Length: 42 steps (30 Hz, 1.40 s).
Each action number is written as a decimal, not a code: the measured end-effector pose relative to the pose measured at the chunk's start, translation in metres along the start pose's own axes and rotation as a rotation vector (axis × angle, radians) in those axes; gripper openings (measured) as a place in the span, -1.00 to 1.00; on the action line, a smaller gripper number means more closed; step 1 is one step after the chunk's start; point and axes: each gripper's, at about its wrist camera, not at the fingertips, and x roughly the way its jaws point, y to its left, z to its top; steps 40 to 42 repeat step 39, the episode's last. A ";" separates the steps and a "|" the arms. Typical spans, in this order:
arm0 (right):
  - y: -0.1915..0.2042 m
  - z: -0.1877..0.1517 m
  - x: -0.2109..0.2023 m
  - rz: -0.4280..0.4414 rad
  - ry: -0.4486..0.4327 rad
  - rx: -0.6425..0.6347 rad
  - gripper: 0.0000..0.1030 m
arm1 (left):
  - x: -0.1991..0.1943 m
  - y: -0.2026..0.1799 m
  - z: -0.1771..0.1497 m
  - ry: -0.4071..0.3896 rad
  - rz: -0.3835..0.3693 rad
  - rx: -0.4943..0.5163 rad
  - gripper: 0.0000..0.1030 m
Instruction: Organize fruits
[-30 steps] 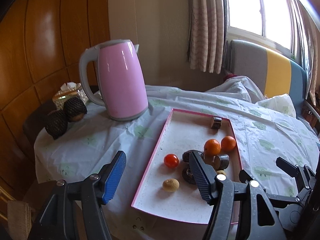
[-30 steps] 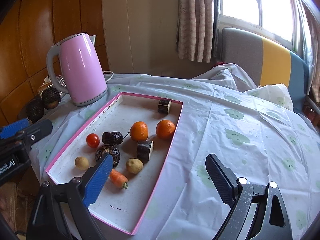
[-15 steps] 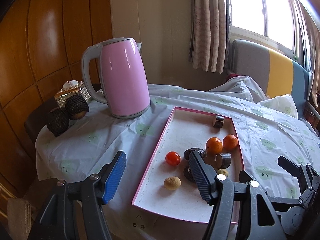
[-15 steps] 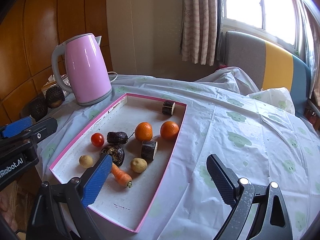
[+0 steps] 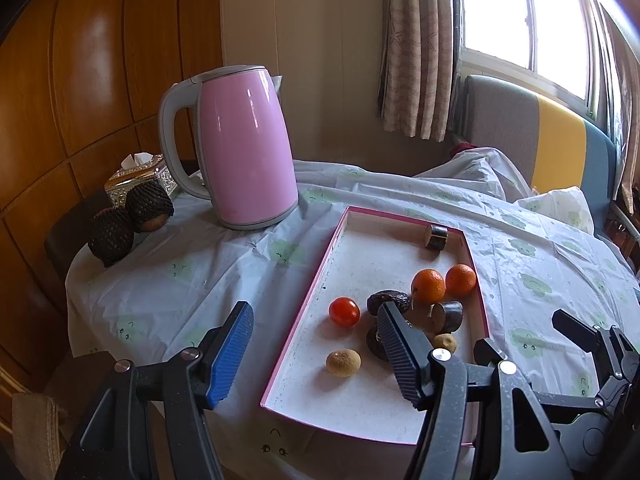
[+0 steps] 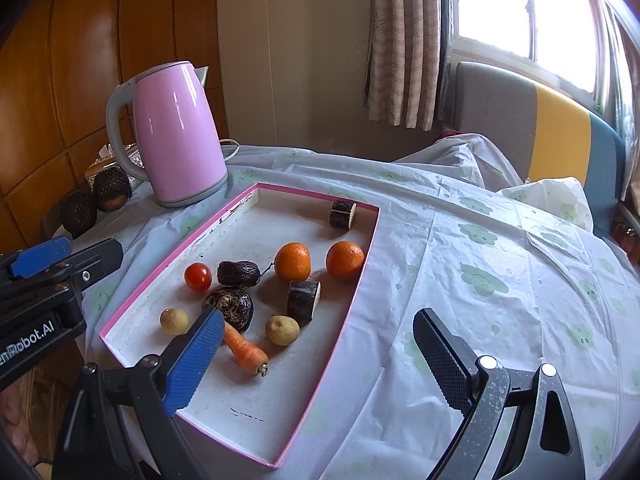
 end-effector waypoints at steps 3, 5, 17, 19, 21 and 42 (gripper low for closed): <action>0.001 0.000 0.000 0.000 0.002 -0.001 0.86 | 0.000 0.001 0.000 0.000 0.000 -0.001 0.27; 0.001 0.000 0.000 0.000 0.000 0.000 0.86 | 0.000 0.001 0.000 0.000 -0.001 -0.001 0.27; 0.002 0.000 0.000 -0.001 0.001 -0.009 0.86 | -0.002 0.004 -0.001 -0.001 0.000 -0.013 0.27; 0.002 0.000 0.000 -0.001 0.001 -0.009 0.86 | -0.003 0.005 -0.001 -0.003 0.001 -0.015 0.27; 0.002 0.000 0.000 -0.001 0.001 -0.010 0.86 | -0.004 0.005 -0.001 0.000 0.001 -0.018 0.27; -0.002 -0.002 0.001 -0.003 0.008 -0.003 0.87 | 0.003 0.005 0.000 0.023 -0.031 -0.008 -0.09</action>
